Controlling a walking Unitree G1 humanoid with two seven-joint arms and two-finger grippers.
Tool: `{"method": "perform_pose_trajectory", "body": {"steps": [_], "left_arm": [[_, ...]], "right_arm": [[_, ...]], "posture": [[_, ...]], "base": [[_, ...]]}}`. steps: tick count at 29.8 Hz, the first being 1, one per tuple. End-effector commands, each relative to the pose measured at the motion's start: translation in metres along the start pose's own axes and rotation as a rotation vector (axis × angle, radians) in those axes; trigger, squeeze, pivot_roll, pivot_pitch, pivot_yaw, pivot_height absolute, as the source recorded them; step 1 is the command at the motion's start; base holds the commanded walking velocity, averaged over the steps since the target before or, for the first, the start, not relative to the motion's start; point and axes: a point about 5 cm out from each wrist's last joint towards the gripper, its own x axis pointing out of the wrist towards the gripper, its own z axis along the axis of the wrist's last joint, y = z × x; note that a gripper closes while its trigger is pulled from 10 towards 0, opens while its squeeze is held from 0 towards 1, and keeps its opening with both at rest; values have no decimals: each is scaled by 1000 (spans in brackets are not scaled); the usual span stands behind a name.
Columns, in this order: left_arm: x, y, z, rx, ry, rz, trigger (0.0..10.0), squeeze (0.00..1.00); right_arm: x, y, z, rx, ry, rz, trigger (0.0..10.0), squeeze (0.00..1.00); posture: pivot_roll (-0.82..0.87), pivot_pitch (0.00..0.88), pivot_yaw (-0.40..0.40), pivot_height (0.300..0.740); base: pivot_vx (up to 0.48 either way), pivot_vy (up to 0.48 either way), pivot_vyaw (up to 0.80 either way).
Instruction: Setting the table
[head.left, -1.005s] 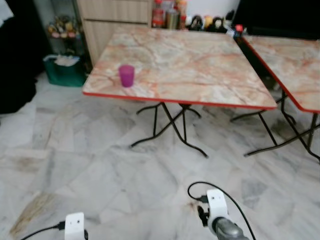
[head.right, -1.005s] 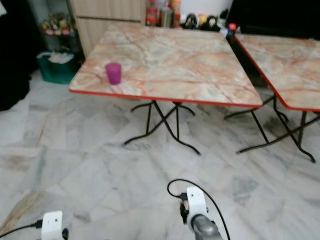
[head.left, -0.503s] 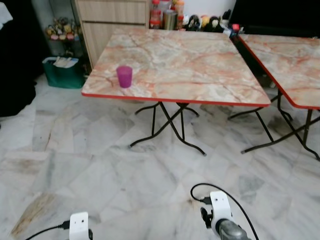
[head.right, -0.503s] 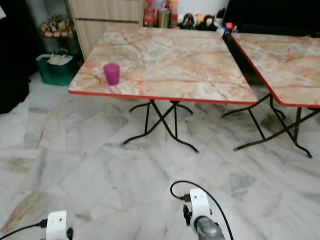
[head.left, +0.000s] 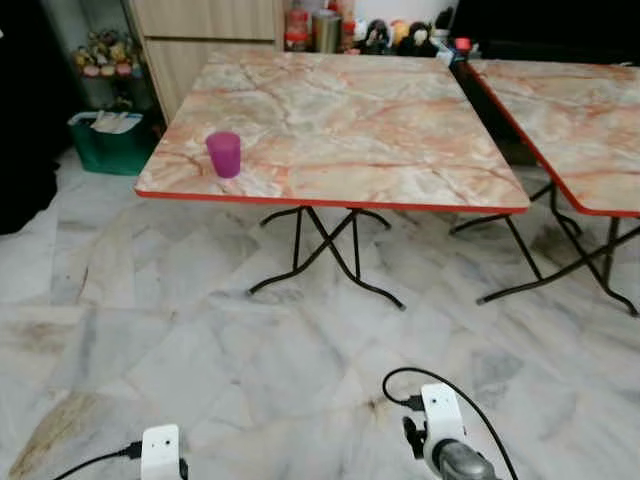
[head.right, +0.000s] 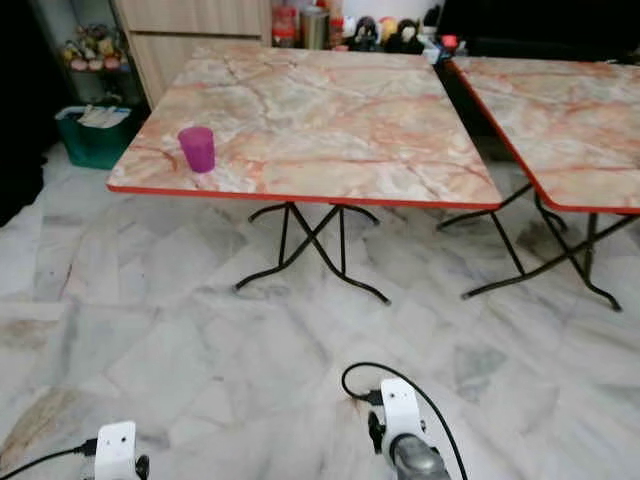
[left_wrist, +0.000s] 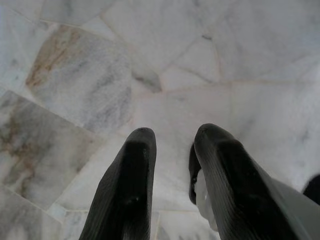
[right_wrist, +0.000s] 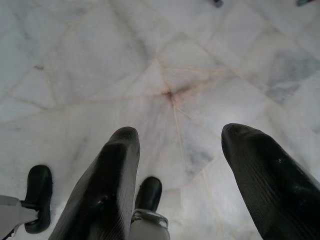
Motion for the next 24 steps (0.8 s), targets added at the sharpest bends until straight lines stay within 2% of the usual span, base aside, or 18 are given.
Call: {"method": "perform_pose_trajectory", "body": {"steps": [1, 24], "left_arm": [[-1, 1, -3, -1, 10, 3, 10000, 0], [-1, 1, -3, 2, 10, 5, 10000, 0]], "right_arm": [[0, -3, 0, 7, 6, -9, 10000, 0], [0, -4, -1, 3, 11, -12, 10000, 0]], "posture": [[135, 102, -39, 715], [137, 98, -38, 715]], "base": [[330, 0, 0], [350, 0, 0]]}}
